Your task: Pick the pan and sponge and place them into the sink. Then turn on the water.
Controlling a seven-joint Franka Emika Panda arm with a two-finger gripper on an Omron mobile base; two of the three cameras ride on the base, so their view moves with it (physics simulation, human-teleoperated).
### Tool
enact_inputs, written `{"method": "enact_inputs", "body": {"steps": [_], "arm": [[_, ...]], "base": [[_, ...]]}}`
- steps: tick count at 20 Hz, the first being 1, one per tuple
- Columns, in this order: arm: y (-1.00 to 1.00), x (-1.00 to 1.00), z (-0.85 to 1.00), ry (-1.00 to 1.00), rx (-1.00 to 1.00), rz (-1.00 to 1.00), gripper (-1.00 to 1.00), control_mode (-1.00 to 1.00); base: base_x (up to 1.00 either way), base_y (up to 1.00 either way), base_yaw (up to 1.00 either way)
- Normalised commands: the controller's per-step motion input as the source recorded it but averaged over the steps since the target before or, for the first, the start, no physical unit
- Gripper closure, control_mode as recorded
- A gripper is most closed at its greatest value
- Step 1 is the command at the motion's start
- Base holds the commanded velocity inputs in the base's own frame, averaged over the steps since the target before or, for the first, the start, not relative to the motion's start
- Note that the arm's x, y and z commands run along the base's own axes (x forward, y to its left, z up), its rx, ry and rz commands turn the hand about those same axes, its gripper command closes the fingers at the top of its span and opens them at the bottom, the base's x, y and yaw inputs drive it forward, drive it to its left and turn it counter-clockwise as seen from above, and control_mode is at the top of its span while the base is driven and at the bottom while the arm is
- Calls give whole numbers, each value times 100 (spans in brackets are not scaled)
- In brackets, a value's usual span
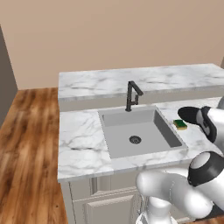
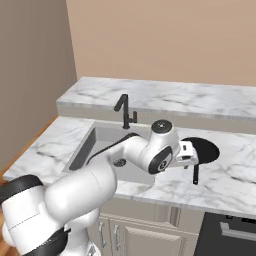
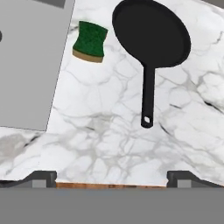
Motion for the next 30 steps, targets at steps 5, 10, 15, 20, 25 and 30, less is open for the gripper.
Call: {"method": "enact_inputs", "body": {"steps": [5,10,15,20,25,30], "arm": [[-32,13,-15,0,-3,0,-100,-100],[-26,22,-23,0,-1,2,-100,-100],[-27,37,-25,0,0,2,-100,-100],[-23,40,-19,0,0,1,-100,-100],[-20,37,-21,0,0,1,-100,-100],[-24,43,-28,0,0,1,-100,-100]], "base": [[0,0,0],[0,0,0],[0,0,0],[0,0,0],[0,0,0],[0,0,0]]}}
